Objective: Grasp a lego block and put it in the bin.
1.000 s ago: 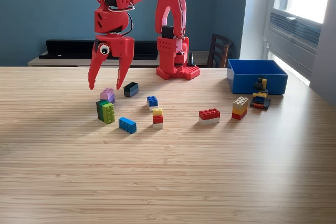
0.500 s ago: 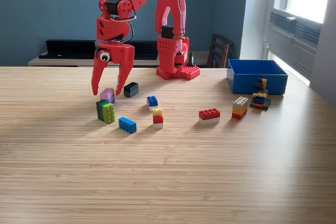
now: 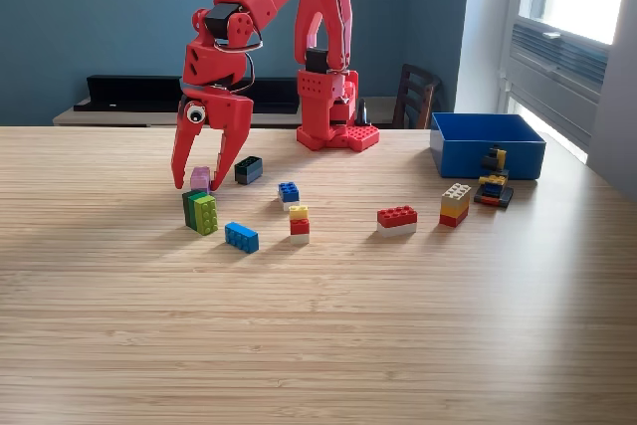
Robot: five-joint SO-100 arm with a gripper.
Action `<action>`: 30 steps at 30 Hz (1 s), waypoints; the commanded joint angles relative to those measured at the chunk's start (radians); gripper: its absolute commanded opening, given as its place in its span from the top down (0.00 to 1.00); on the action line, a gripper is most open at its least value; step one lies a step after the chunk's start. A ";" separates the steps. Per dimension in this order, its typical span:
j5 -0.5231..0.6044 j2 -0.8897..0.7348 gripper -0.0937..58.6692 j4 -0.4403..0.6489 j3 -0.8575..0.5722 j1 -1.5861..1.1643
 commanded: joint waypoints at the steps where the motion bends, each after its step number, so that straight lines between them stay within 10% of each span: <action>1: 0.003 0.089 0.82 -0.032 -0.002 0.005; 4: 0.006 0.089 0.98 -0.043 0.003 0.003; 12: 0.005 0.089 1.00 -0.015 -0.023 0.000; 30: -0.331 0.089 1.00 0.670 -0.611 -0.341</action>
